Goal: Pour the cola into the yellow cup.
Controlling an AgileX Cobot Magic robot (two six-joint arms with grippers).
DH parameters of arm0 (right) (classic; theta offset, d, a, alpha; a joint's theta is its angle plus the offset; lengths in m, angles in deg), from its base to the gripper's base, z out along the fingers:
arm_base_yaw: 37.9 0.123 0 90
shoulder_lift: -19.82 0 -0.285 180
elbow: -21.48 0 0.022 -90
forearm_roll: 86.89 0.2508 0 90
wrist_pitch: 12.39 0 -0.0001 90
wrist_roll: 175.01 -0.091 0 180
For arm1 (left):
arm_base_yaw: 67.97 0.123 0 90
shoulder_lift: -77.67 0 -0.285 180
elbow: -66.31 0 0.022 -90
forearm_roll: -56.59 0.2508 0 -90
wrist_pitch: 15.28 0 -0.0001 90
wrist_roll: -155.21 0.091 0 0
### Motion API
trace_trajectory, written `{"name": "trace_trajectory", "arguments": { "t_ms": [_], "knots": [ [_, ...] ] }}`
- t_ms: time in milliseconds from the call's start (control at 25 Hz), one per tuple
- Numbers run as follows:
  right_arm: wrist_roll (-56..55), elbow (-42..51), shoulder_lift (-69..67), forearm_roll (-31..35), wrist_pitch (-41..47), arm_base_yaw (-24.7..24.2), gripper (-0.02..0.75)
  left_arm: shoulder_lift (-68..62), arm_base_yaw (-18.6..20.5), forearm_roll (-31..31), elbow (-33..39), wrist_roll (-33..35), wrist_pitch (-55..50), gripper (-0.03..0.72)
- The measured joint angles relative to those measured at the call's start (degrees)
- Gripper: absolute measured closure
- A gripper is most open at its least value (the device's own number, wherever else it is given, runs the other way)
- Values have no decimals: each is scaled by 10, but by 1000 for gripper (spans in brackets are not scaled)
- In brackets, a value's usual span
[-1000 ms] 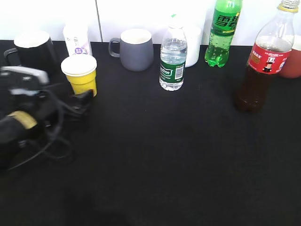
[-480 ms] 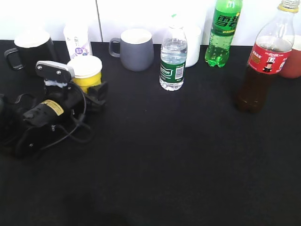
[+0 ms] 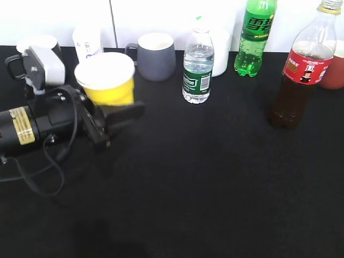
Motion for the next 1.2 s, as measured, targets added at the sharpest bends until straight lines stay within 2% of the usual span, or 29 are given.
{"name": "trace_trajectory", "arguments": {
  "t_ms": [80, 240, 280, 480, 600, 720, 840, 920, 1080, 1200],
  "knots": [
    [0, 0, 0, 0, 0, 0, 153, 0, 0, 29, 0, -6, 2, 251],
    [0, -4, -6, 0, -15, 0, 153, 0, 0, 34, 0, -6, -2, 251],
    [0, -10, -26, -4, -69, 0, 153, 0, 0, 34, 0, -6, -2, 251],
    [0, -13, -259, -8, -519, 0, 153, 0, 0, 35, 0, -7, -3, 251],
    [1, -8, -419, -12, -682, 0, 153, 0, 0, 35, 0, -7, -3, 251],
    [-5, 83, -542, -15, -856, 0, 153, 0, 0, 35, 0, -7, -3, 251],
    [-93, 112, -650, -34, -900, 0, 153, 0, -1, 35, 0, -7, -3, 251],
    [-185, 113, -692, -87, -912, 0, 153, 0, -1, 35, 0, -7, -3, 251],
    [-212, 113, -733, -204, -917, 0, 153, 0, -1, 35, 0, -7, -4, 251],
    [-213, 113, -775, -216, -958, 0, 153, 0, -1, 35, 0, -7, -5, 251]
  ]
}}
